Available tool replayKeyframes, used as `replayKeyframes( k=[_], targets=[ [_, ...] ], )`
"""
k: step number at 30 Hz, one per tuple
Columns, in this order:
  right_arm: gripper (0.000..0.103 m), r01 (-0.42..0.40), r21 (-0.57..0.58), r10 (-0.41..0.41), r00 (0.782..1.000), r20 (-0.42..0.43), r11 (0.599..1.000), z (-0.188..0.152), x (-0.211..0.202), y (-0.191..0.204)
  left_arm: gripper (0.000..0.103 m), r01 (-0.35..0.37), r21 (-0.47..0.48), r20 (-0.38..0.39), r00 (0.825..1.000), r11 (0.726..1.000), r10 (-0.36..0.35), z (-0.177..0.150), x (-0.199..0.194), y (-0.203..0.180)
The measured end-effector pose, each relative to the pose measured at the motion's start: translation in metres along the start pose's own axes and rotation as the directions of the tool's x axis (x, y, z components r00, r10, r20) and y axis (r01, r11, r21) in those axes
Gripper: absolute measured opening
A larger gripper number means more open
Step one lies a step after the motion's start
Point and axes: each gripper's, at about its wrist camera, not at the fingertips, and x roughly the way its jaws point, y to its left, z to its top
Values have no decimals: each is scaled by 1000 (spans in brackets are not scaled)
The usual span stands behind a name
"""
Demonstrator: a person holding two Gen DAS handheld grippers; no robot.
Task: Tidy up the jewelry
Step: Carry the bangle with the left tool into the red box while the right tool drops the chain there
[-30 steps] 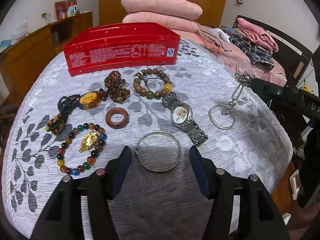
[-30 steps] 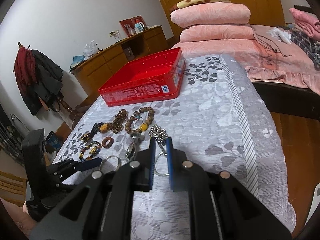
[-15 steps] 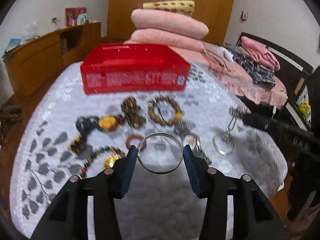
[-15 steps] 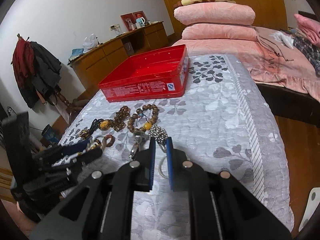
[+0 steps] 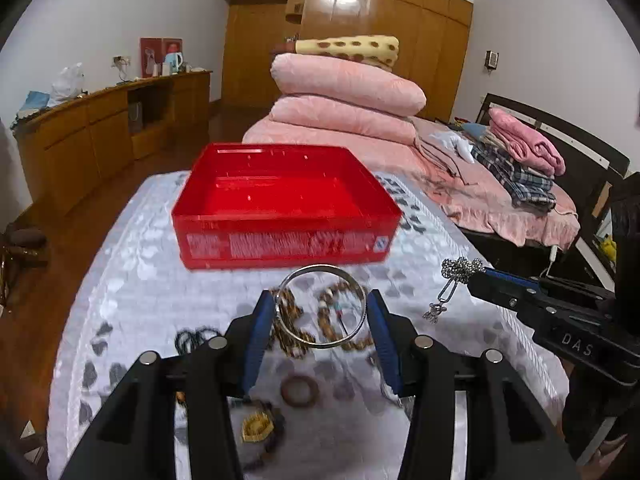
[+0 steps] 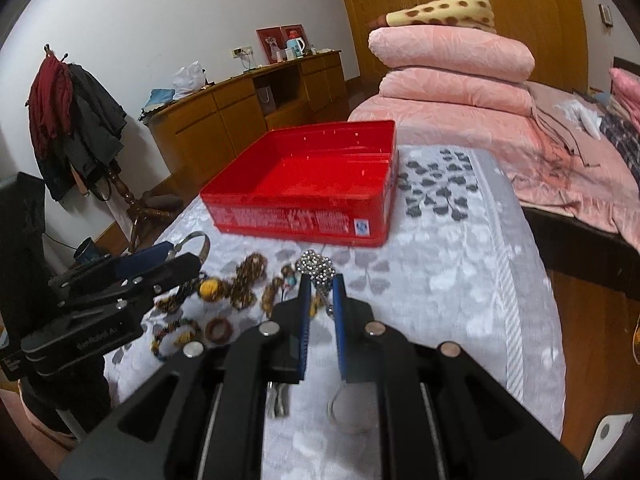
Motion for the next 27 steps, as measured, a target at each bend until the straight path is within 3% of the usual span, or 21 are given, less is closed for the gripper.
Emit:
replayKeyframes(
  k=[15, 20, 27],
  targets=[
    [10, 13, -53, -8, 996, 94, 998, 112, 51, -4, 48, -51, -23, 101, 993, 998, 53, 101, 48, 38],
    [10, 2, -27, -1, 999, 44, 1000, 137, 98, -12, 48, -31, -54, 53, 998, 998, 34, 125, 92, 58],
    [10, -20, -10, 20, 999, -40, 1000, 131, 136, -14, 48, -11, -85, -30, 1000, 996, 8, 121, 131, 74]
  ],
)
